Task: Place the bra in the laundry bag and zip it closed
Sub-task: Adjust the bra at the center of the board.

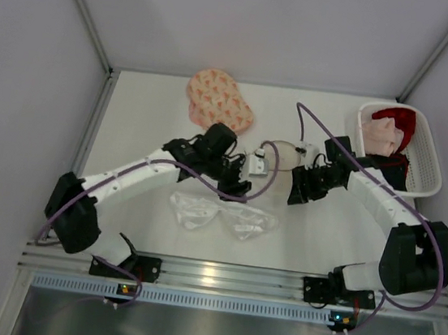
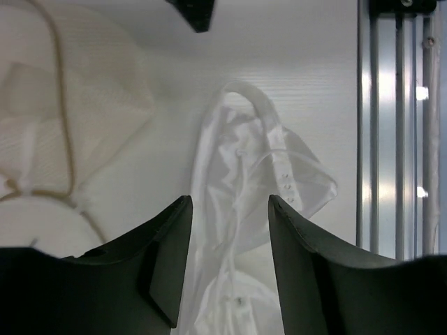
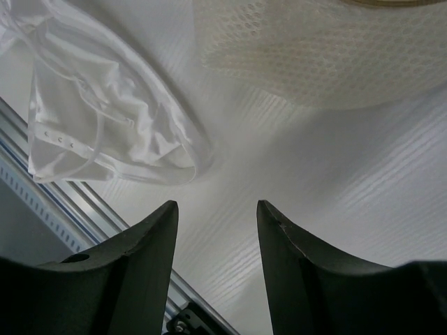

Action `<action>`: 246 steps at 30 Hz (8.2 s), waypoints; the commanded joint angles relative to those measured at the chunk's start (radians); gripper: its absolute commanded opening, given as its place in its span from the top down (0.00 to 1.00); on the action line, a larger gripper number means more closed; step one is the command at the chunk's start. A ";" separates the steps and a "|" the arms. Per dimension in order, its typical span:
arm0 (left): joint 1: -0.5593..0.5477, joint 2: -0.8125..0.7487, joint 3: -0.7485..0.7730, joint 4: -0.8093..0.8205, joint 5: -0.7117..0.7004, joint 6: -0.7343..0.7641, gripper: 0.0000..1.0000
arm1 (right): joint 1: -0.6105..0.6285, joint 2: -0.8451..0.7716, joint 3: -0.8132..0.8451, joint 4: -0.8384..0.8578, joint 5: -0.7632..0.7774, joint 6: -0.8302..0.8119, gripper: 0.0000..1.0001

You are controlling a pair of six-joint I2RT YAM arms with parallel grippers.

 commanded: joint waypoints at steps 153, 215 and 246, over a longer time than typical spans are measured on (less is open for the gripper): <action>1.201 -0.008 -0.145 -0.650 0.438 0.801 0.41 | 0.608 0.491 0.634 0.155 -0.295 0.262 1.00; 0.972 0.023 -0.263 -0.339 0.343 0.791 0.46 | 0.609 0.814 0.881 0.077 -0.161 0.073 0.38; 1.121 0.173 -0.082 -0.357 0.548 0.263 0.41 | 0.619 0.764 0.734 0.252 -0.177 0.158 0.43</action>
